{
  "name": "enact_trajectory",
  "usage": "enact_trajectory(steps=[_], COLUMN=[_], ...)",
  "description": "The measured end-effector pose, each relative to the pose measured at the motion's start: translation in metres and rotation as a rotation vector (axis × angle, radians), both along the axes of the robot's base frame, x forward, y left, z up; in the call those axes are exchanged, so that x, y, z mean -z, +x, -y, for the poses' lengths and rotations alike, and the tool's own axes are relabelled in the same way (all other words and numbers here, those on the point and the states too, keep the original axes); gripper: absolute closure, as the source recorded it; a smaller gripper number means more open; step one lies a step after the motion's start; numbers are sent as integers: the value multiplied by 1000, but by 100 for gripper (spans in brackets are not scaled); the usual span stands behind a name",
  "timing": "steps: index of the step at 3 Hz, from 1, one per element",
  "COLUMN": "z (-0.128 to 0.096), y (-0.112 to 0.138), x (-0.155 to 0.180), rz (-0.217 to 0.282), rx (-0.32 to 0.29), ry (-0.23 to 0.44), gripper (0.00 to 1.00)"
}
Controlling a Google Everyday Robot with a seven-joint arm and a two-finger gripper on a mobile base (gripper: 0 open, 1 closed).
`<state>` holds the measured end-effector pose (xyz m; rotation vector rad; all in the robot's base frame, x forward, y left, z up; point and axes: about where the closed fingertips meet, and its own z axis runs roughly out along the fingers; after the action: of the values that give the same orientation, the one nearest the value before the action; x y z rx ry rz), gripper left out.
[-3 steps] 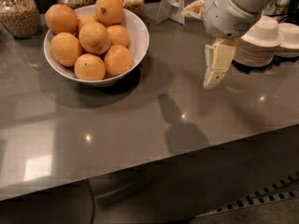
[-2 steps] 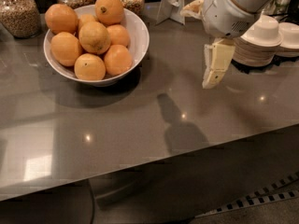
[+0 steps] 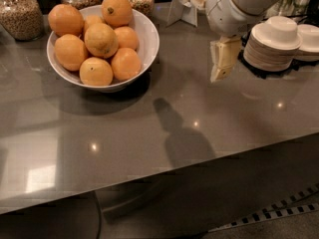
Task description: Pick orange from white bowl
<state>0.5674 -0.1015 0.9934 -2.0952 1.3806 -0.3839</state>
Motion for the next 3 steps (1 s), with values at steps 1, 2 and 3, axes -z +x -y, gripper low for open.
enact_trajectory(steps=[1,2,3], z=[-29,-64,-98], y=[37,75,114], x=[-22,-41,-53], rz=[174,268,294], rx=[-152,-303,-420], ry=[-47,-68,-103], gripper=[0,0,0])
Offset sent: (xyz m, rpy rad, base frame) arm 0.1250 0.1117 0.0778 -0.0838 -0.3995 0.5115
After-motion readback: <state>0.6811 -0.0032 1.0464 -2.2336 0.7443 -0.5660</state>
